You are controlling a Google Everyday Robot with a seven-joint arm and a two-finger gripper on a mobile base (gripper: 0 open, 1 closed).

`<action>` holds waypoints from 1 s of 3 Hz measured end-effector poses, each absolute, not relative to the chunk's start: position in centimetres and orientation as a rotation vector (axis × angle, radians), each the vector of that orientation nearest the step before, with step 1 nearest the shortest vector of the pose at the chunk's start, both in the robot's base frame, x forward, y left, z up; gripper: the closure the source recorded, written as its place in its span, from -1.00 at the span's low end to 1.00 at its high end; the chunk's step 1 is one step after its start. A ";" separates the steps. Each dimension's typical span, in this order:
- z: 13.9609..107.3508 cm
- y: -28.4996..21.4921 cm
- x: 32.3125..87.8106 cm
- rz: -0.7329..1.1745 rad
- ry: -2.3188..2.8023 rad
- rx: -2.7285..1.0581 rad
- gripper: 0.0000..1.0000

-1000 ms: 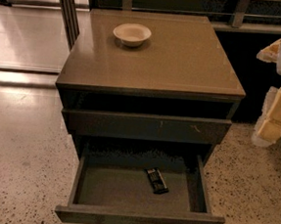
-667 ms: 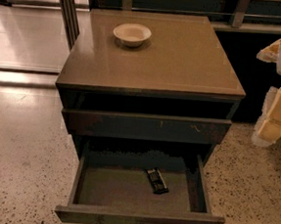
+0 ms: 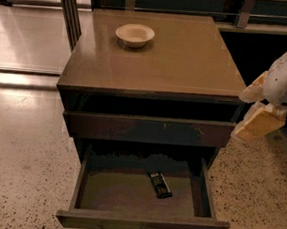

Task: Pick rxbar chocolate from middle drawer and place on counter

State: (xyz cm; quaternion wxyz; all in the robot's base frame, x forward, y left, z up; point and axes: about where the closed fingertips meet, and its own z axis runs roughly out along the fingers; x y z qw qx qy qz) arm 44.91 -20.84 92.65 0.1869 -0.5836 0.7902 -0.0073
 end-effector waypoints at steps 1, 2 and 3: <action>85.4 -18.8 46.7 0.079 2.206 -1.611 0.28; 78.0 -16.8 48.5 0.166 2.208 -1.602 0.74; 77.2 -16.7 48.9 0.171 2.204 -1.593 1.00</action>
Offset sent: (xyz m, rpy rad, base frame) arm 0.0589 0.0639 -0.2479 0.1954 0.1151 0.0127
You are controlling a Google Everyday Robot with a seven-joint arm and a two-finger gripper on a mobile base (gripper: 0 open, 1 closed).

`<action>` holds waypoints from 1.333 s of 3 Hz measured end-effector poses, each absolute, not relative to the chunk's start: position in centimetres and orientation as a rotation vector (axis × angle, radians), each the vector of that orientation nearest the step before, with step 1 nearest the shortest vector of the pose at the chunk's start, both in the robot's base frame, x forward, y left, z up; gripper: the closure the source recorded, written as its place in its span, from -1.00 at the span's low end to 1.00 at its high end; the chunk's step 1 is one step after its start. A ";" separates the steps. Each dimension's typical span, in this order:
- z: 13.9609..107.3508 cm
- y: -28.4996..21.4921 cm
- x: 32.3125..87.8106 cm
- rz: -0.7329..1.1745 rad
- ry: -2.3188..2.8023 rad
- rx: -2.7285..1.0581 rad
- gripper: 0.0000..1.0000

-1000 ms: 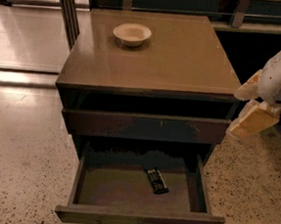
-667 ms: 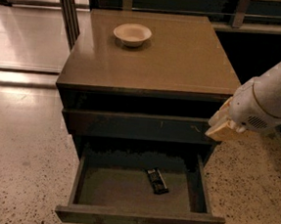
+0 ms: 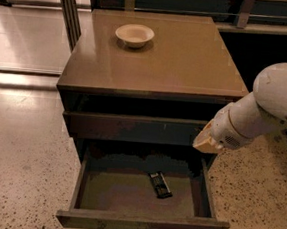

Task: Pick rxbar chocolate from middle drawer and place on counter

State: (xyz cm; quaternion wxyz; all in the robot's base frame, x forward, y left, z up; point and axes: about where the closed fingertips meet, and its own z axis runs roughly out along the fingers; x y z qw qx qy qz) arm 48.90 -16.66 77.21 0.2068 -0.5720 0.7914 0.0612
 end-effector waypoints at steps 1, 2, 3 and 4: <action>77.2 -16.7 48.9 0.171 2.204 -1.594 1.00; 75.9 -16.6 48.7 0.181 2.190 -1.622 1.00; 70.5 -16.9 48.6 0.211 2.171 -1.661 1.00; 64.6 -16.5 49.6 0.269 2.136 -1.658 1.00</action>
Offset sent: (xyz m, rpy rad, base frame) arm -0.0040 0.0002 -0.0298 0.0011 0.0128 0.0489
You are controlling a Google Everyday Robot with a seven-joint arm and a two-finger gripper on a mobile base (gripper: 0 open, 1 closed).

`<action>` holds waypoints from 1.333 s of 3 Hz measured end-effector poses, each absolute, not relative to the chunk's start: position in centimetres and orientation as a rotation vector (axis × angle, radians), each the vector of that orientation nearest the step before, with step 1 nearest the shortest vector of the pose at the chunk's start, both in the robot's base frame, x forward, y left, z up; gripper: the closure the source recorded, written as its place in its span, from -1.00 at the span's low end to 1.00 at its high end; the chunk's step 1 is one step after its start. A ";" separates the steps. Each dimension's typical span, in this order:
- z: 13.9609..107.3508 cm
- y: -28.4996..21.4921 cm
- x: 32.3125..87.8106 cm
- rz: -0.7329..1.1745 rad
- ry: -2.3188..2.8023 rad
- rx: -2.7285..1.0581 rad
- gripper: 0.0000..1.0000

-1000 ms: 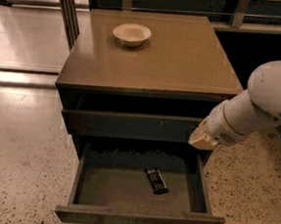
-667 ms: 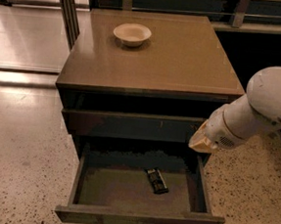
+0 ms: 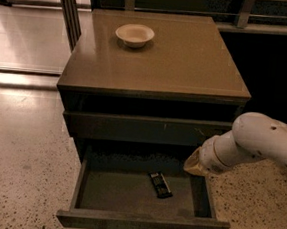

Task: Pick rxbar chocolate from middle drawer and place on counter

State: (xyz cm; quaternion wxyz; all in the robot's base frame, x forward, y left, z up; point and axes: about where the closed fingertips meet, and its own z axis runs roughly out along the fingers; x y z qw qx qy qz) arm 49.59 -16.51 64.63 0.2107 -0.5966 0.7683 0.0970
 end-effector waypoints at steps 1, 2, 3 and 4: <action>58.2 -15.9 50.7 0.366 2.117 -1.610 1.00; 50.0 -15.9 50.3 0.492 2.199 -1.541 1.00; 47.3 -15.5 49.3 0.552 2.224 -1.532 1.00; 47.3 -15.5 49.3 0.552 2.224 -1.532 0.62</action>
Offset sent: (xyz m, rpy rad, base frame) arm 0.0011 0.0032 -0.2521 0.1921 0.2706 -0.1505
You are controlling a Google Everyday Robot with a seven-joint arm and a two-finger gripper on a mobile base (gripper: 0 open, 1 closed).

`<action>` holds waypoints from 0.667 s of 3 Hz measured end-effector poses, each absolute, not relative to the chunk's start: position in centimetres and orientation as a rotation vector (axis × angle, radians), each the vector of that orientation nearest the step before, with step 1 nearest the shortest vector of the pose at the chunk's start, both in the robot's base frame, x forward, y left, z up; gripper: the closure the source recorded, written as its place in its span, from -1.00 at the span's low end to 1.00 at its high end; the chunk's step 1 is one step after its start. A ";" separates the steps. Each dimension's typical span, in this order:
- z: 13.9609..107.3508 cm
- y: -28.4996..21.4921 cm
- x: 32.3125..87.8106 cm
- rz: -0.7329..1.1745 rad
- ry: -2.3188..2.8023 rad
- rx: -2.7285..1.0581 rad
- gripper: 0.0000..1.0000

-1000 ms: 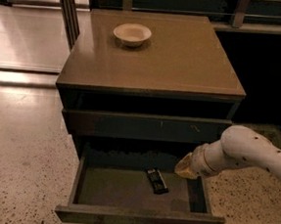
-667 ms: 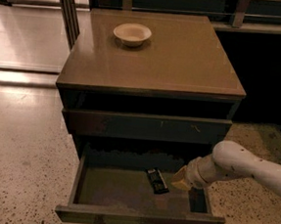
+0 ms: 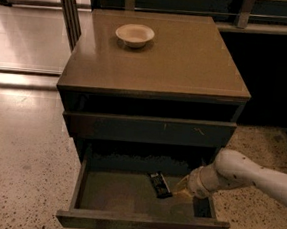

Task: Pick rxbar chocolate from middle drawer and place on counter

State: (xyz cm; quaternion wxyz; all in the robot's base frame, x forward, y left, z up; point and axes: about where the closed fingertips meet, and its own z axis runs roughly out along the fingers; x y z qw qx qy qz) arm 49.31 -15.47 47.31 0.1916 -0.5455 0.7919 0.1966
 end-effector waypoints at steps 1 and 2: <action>47.4 -15.6 49.2 0.501 2.217 -1.536 0.15; 46.6 -15.5 49.8 0.465 2.191 -1.537 0.02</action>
Offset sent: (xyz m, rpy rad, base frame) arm 0.0151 -0.0010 -0.0205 -0.0262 -0.1232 -0.0027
